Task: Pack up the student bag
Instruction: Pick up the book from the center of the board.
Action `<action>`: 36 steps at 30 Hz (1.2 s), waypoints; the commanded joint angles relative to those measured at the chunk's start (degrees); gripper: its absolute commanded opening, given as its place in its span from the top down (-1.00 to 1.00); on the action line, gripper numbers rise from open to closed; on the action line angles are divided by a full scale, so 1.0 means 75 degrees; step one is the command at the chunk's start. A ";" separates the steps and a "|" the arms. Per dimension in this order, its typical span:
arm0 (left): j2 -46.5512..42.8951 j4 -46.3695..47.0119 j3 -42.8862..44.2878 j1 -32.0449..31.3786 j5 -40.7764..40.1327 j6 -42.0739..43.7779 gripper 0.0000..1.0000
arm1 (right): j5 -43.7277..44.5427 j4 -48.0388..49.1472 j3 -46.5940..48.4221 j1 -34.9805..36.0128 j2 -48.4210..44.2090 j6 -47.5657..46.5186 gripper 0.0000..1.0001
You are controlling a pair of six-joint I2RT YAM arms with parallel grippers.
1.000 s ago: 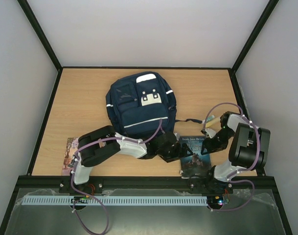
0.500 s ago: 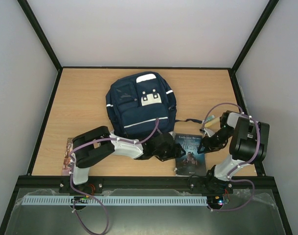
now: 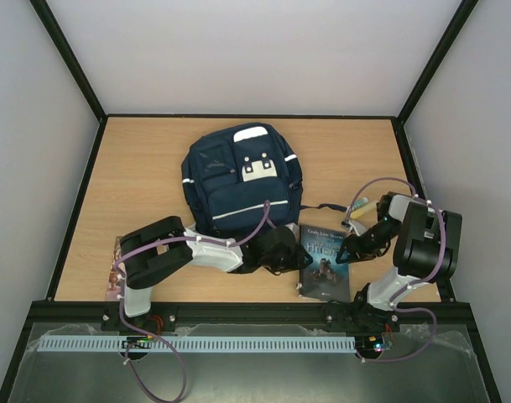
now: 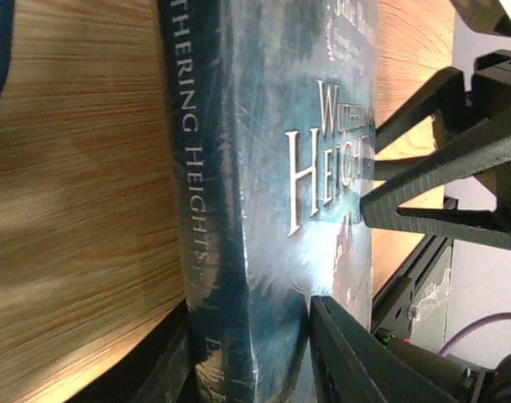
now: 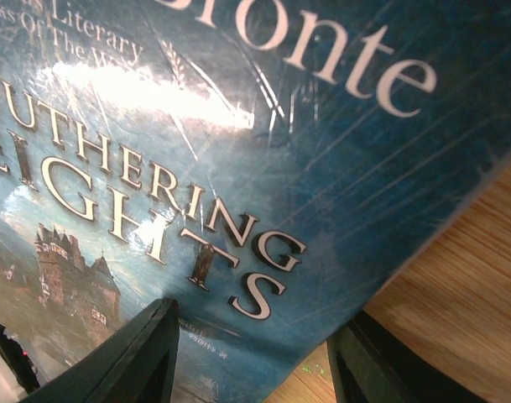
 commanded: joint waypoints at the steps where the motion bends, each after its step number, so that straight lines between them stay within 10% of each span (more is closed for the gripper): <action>1: -0.0092 0.1760 0.0743 -0.0190 0.0526 0.0189 0.36 | -0.0446 0.0509 -0.0493 0.0220 0.0157 -0.0178 0.00; 10: -0.0575 0.1551 0.0424 -0.0172 0.0398 0.0366 0.94 | -0.0769 0.0041 -0.0242 0.0128 -0.0239 -0.0477 -0.13; 25: -0.3910 -0.1315 -0.0475 0.0498 -0.0628 0.2843 0.95 | -0.1914 -0.2061 0.2502 -0.0092 -0.2510 -0.0524 -0.45; 36: -0.6051 -0.2212 -0.0549 0.3249 0.0679 0.3771 0.95 | -0.4152 -0.0960 0.4293 -0.0086 -0.2806 0.2185 -0.98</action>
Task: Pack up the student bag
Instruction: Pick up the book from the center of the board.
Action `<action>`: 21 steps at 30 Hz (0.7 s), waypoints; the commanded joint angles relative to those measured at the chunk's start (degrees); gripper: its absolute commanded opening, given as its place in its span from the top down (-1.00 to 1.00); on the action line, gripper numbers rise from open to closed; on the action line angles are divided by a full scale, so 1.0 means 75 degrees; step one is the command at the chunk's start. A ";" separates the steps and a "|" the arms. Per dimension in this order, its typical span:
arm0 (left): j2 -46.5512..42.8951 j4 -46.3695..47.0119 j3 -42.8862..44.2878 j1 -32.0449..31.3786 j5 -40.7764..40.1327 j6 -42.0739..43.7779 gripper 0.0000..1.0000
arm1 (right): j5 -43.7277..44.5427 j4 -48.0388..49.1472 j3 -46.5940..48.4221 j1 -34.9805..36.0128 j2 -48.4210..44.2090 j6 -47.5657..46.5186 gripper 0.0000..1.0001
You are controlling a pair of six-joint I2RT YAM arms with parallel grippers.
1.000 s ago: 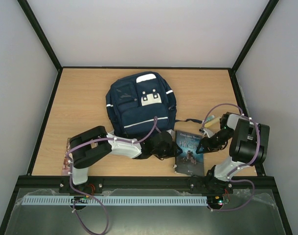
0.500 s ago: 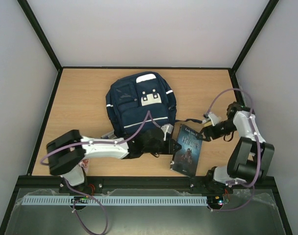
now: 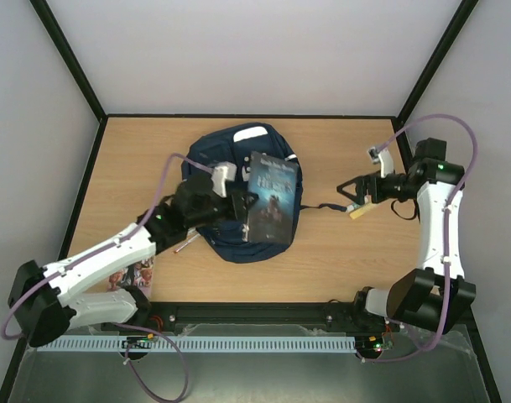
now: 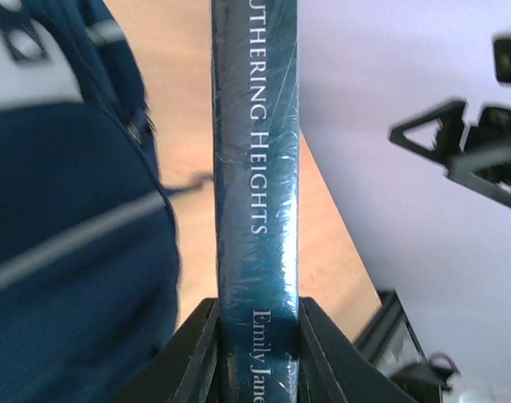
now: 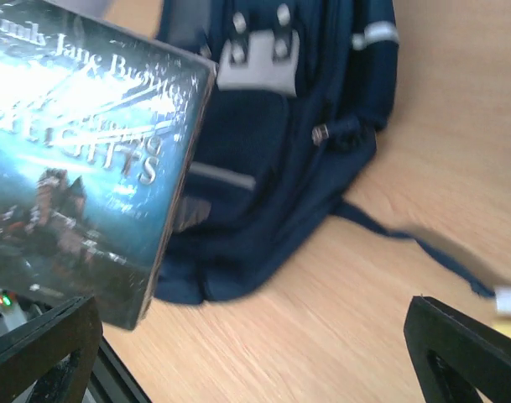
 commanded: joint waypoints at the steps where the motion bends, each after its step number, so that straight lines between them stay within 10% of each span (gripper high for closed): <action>1: -0.0625 0.0762 0.0185 0.1112 0.0998 0.0532 0.95 | -0.1584 0.0424 0.0486 -0.0012 0.0038 0.1462 -0.98; 11: -0.0053 0.2681 0.0799 0.2415 0.3191 0.0750 0.95 | -0.2698 0.2815 -0.0434 0.1277 0.0281 0.3227 -0.92; 21: -0.0269 0.4764 -0.0001 0.2506 0.3070 -0.0422 0.95 | -0.3288 0.3728 -0.0832 0.2484 0.1040 0.3693 -0.71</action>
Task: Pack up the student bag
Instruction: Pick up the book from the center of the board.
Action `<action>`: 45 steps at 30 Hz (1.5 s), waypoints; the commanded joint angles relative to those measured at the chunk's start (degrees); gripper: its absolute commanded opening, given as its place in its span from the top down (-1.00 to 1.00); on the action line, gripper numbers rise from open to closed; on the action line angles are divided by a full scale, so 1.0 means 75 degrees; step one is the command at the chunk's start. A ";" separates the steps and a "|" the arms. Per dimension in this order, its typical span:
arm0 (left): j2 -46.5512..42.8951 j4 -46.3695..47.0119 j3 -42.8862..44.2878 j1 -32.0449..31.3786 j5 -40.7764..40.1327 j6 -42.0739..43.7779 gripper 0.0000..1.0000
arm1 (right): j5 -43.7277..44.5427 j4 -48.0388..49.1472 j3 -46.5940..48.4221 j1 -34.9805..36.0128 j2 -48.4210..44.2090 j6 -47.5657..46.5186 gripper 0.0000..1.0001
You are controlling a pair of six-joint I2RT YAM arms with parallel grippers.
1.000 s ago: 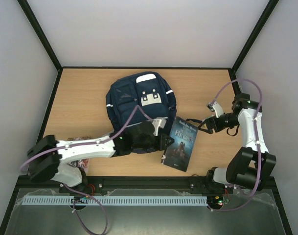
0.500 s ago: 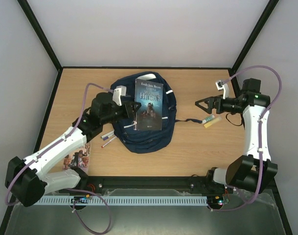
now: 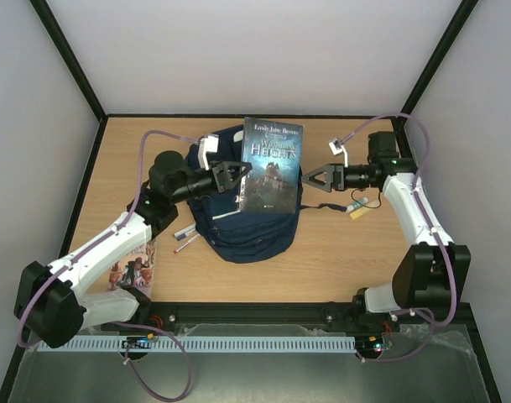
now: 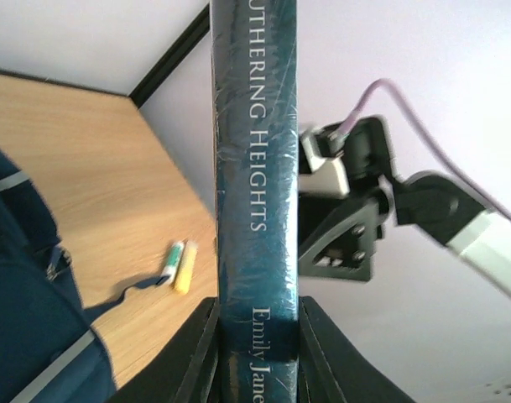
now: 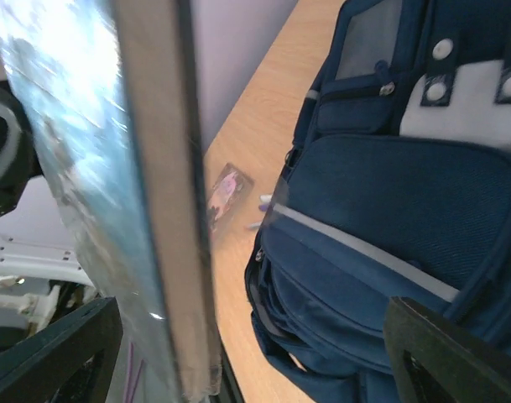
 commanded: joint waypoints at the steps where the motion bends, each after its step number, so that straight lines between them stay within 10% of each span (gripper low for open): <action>1: -0.0379 0.2767 -0.0292 0.0138 0.0075 -0.0904 0.95 | -0.0838 0.0384 -0.0227 0.0493 0.0246 0.0231 -0.70; 12: -0.0071 0.3673 -0.0653 0.0208 0.0027 -0.1626 0.95 | -0.1193 0.0796 -0.0207 0.1476 0.0219 0.0415 -0.55; 35: -0.0167 0.2742 -0.1099 0.0226 -0.0587 -0.1069 0.93 | -0.1234 0.1181 0.0357 0.1437 0.0140 0.1963 0.94; 41: -0.0167 0.0507 -0.0814 0.0242 -0.1498 0.0382 -0.18 | -0.0030 0.1437 -0.0064 0.1128 0.0017 0.2047 0.98; 45: -0.0252 -0.1243 -0.0299 0.0246 -0.2051 0.1450 -0.40 | 0.0521 0.1482 -0.0386 0.0528 -0.0179 0.1839 0.98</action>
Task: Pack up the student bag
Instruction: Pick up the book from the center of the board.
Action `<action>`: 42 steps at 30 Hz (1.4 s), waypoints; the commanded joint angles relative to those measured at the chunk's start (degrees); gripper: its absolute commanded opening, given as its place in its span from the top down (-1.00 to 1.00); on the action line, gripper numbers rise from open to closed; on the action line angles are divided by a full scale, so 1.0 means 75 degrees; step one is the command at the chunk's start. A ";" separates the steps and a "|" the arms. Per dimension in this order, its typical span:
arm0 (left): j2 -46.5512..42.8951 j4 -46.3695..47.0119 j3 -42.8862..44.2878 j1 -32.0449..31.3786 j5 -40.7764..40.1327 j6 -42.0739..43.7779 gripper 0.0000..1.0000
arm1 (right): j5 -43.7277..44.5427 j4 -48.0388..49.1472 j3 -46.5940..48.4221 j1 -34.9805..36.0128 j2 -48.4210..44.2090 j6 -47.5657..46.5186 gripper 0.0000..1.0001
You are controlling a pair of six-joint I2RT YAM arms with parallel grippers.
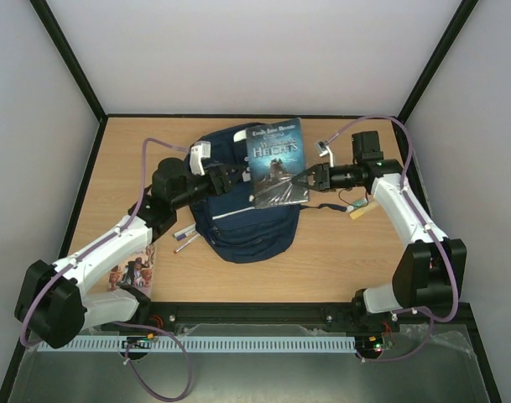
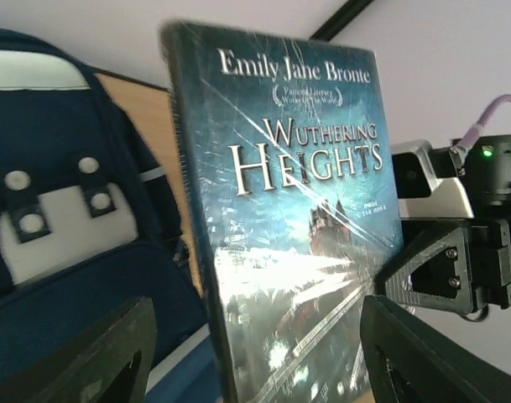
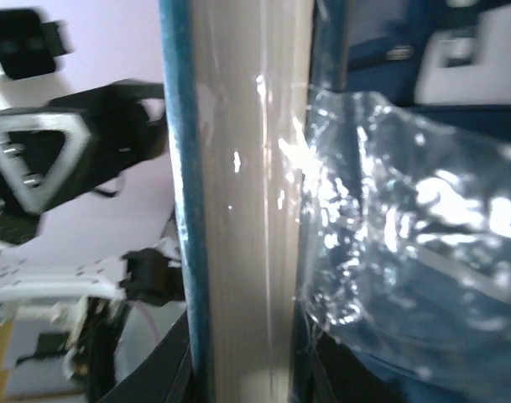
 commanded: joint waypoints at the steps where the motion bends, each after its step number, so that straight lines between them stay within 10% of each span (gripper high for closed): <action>1: -0.0295 -0.2014 0.0699 0.0010 -0.0817 0.1700 -0.42 | 0.0439 0.0365 -0.0302 -0.0731 -0.0483 -0.0169 0.98; 12: 0.0580 -0.5568 0.2111 -0.0497 -0.1936 0.4651 -0.42 | 0.1339 -0.0216 -0.1378 -0.2217 -0.1598 -0.1555 0.98; 24: 0.2292 -0.6659 0.3264 -0.3075 -0.3043 0.5987 -0.39 | 0.0953 0.0878 -0.2797 -0.3041 -0.2570 -0.1465 0.98; 42: 0.4251 -0.7233 0.4017 -0.3989 -0.4663 0.6264 -0.32 | 0.0446 0.0770 -0.2903 -0.3055 -0.2679 -0.1835 0.98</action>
